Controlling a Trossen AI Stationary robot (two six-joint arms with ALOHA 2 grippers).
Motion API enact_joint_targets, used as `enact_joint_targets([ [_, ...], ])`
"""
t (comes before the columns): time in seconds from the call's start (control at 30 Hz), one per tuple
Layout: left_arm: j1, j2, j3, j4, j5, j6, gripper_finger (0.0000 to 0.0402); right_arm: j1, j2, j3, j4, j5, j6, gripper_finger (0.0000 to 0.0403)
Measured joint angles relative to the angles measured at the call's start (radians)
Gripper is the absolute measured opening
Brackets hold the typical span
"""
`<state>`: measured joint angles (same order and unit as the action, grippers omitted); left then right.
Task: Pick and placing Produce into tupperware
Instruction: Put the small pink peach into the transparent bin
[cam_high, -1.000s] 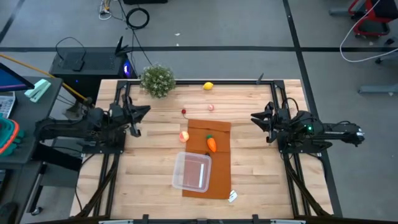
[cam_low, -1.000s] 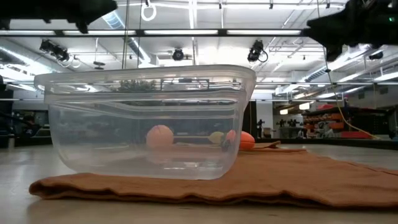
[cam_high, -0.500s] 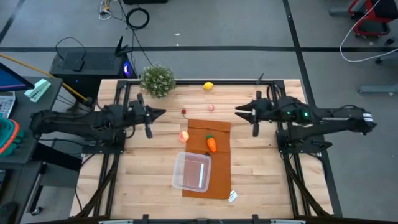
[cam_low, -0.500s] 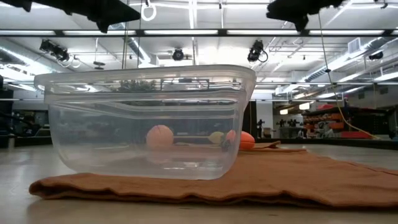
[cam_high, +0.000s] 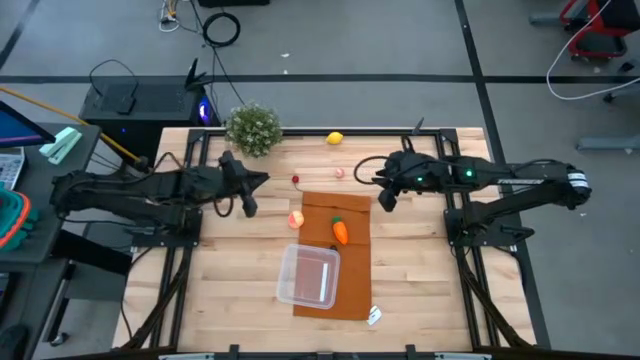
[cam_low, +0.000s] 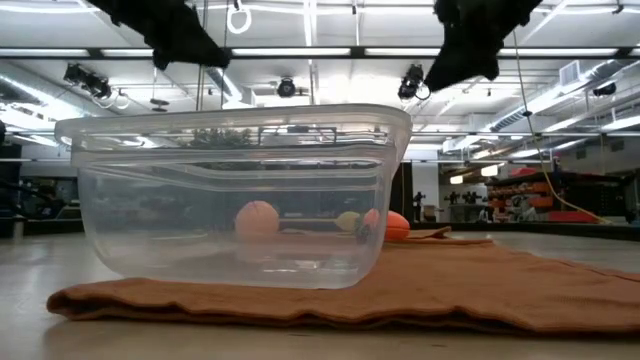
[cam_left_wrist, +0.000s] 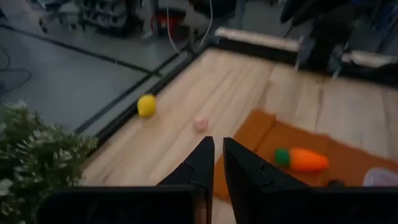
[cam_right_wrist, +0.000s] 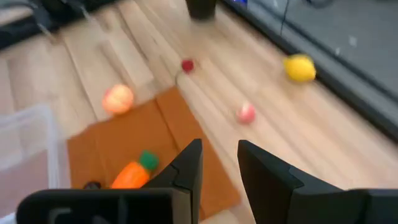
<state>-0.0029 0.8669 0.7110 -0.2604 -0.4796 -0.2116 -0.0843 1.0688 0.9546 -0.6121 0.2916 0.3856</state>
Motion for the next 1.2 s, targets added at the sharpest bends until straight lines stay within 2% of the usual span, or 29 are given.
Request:
enact_joint_targets([
  [0.17, -0.001, 0.105, 0.029, -0.088, 0.020, 0.012, 0.0058, -0.005, 0.063, 0.000, -0.005, -0.105, 0.013, 0.0078],
  [0.3, -0.002, 0.182, 0.043, -0.095, 0.021, 0.051, 0.0074, 0.004, 0.110, 0.000, 0.007, -0.226, -0.052, 0.0089],
  [0.4, -0.002, 0.225, 0.066, -0.105, 0.020, 0.074, 0.0086, 0.003, 0.137, 0.000, 0.012, -0.229, -0.099, 0.0112],
  [0.5, 0.000, 0.258, 0.095, -0.126, 0.020, 0.077, 0.0097, -0.021, 0.158, 0.000, 0.019, -0.185, -0.134, 0.0144],
  [0.77, 0.000, 0.295, 0.129, -0.128, 0.020, 0.114, 0.0107, -0.154, 0.217, 0.015, 0.100, -0.175, -0.261, 0.0205],
  [0.83, 0.000, 0.294, 0.130, -0.128, 0.011, 0.111, 0.0107, -0.196, 0.238, 0.040, 0.101, -0.191, -0.257, 0.0211],
  [1.03, 0.000, 0.294, 0.130, -0.134, -0.048, 0.088, 0.0108, -0.334, 0.335, 0.167, 0.087, -0.353, -0.229, 0.0208],
  [1.2, 0.000, 0.294, 0.130, -0.134, -0.048, 0.088, 0.0108, -0.394, 0.463, 0.331, -0.002, -0.402, -0.269, 0.0206],
])
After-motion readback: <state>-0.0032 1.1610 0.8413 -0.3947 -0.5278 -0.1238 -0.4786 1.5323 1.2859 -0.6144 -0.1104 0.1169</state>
